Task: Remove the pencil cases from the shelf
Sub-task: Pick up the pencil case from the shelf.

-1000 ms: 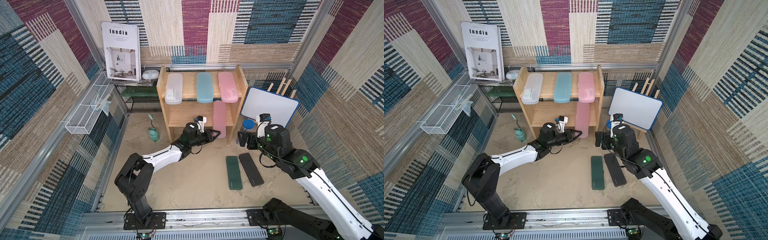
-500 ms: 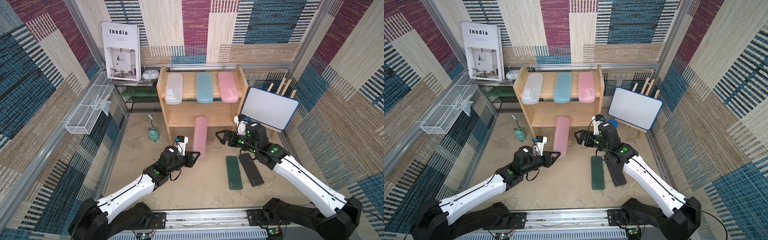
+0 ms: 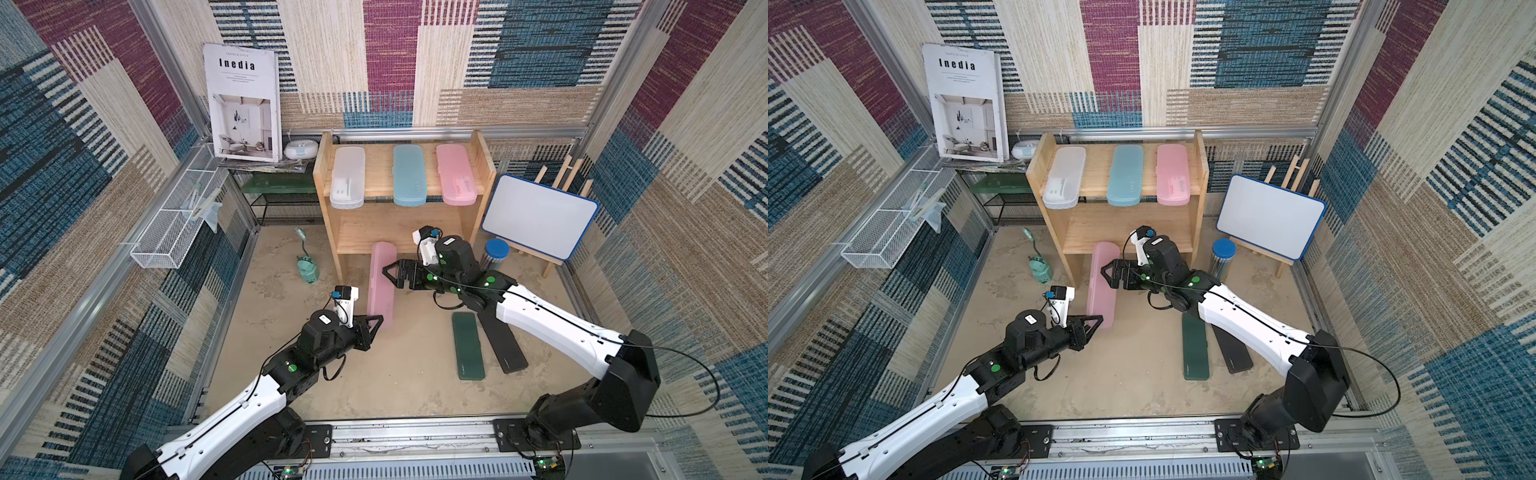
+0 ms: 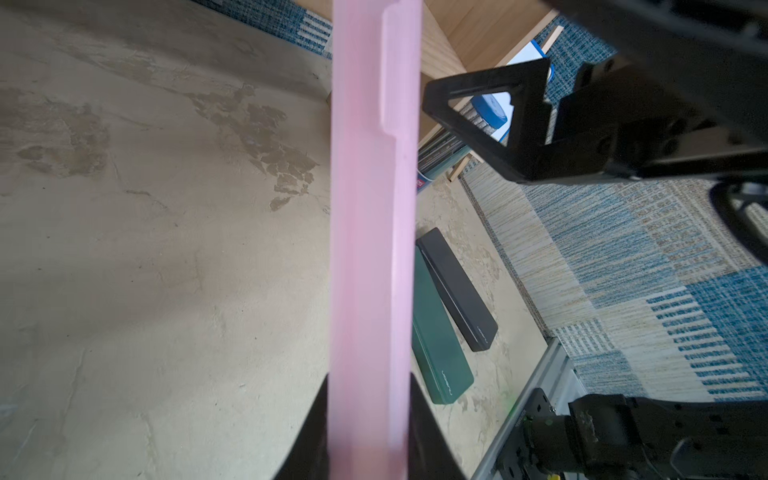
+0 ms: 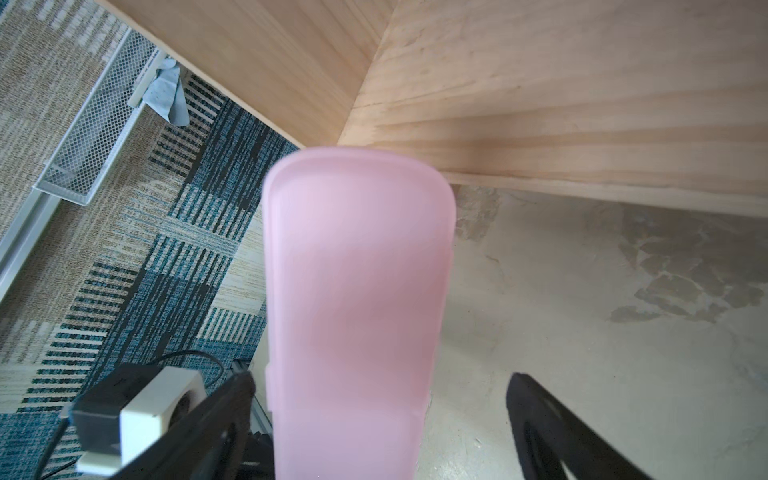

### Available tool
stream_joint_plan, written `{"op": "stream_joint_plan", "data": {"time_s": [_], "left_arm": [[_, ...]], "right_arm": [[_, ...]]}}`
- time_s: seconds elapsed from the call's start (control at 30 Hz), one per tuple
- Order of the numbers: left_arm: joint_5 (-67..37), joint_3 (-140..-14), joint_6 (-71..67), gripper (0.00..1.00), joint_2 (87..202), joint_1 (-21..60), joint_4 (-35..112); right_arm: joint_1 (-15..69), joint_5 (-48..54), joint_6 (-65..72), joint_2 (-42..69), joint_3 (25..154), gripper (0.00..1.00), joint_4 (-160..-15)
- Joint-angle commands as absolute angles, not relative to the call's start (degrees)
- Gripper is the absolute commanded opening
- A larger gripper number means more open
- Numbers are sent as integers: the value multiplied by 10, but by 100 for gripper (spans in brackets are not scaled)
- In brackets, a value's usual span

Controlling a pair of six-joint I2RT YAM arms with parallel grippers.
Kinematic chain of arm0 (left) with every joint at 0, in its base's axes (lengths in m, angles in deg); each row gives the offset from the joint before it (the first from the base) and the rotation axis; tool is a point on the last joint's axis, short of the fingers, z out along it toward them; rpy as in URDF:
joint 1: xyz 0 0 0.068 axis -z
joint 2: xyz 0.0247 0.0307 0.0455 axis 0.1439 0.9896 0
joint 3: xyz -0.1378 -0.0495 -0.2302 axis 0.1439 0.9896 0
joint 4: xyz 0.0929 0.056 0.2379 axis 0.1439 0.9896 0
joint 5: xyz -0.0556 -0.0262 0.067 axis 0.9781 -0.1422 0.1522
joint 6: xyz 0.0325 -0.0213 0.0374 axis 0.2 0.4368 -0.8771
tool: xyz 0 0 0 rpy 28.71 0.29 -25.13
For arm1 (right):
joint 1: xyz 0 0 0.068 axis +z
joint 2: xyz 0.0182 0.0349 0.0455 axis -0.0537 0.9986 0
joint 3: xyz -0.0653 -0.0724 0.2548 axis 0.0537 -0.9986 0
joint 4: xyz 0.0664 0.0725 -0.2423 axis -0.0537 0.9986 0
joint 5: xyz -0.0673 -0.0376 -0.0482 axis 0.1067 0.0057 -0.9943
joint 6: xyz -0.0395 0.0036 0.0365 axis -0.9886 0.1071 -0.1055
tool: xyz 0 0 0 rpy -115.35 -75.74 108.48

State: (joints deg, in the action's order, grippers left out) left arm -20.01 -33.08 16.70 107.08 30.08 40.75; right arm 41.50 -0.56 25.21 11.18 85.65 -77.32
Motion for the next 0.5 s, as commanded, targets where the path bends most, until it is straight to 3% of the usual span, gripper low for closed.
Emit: {"op": "stream_joint_plan", "data": {"time_s": [0.0, 0.47], "left_arm": [[-209, -335, 150, 19, 1061, 300, 419], [-211, -338, 130, 20, 1040, 300, 448]], "right_arm": [[428, -15, 239, 137, 878, 99, -776], [470, -14, 245, 200, 916, 99, -771]]}}
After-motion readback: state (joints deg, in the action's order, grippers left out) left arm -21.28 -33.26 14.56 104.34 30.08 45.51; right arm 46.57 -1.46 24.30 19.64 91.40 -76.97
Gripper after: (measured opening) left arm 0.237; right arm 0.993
